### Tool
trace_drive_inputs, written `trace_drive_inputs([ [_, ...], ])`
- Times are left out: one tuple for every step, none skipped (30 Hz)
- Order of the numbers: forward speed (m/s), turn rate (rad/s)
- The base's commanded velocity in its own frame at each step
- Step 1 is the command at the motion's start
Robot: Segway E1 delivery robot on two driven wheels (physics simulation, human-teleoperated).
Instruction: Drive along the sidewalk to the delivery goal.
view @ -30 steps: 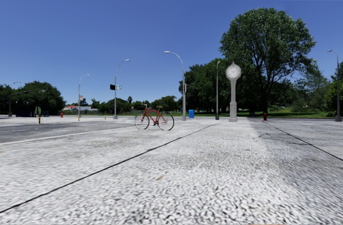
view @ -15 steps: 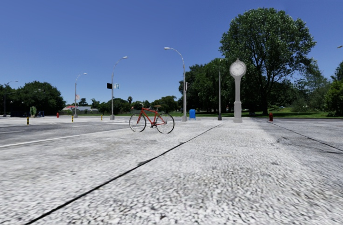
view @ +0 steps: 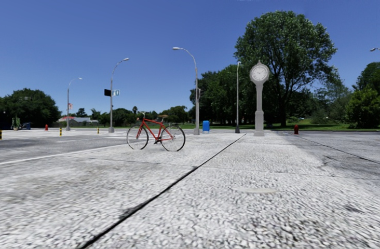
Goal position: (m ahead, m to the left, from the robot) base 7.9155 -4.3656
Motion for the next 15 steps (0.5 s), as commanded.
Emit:
trace_drive_inputs([
  [1.54, -0.53],
  [1.54, -0.53],
  [1.54, -0.53],
  [1.54, -0.53],
  [1.54, -0.53],
  [1.54, -0.53],
  [1.54, -0.53],
  [1.54, -0.53],
  [1.54, -0.53],
  [1.55, -0.53],
  [1.55, -0.53],
  [1.55, -0.53],
  [1.55, -0.53],
  [1.56, -0.53],
  [1.57, -0.53],
])
